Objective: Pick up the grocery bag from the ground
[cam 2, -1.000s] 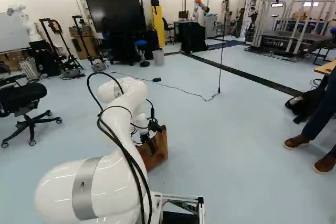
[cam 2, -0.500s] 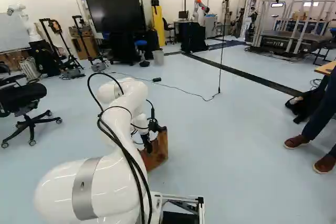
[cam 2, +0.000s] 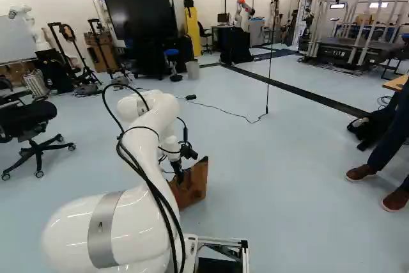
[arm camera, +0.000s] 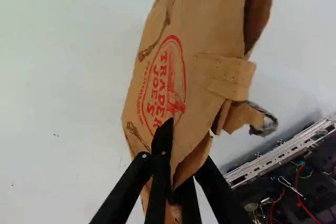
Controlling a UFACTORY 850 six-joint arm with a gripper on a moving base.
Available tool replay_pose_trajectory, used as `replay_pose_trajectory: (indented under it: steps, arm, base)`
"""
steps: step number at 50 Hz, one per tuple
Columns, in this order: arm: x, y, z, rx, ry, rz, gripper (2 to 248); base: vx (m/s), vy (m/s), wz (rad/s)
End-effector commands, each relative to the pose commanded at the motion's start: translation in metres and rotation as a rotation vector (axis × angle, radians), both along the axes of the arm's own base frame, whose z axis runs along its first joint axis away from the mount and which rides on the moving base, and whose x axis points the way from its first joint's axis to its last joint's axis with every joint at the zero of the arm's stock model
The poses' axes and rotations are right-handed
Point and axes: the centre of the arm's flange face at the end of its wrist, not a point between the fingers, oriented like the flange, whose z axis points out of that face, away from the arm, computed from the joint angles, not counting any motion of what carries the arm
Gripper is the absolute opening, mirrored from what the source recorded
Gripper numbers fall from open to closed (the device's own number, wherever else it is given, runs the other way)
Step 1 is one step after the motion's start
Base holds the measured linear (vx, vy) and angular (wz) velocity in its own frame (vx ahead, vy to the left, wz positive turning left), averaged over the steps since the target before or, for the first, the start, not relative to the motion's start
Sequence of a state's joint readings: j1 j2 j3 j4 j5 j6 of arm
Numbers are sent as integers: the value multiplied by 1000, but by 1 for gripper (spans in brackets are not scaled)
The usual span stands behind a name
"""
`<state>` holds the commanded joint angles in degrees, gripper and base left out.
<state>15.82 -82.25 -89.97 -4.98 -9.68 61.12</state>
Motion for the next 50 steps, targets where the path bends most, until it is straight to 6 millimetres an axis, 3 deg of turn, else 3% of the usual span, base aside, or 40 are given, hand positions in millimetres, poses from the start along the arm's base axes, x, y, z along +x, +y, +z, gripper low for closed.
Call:
replay_pose_trajectory:
  steps: [50]
  arm:
    - [-28,13,76,-3,9,36,21]
  base:
    - [0,0,0]
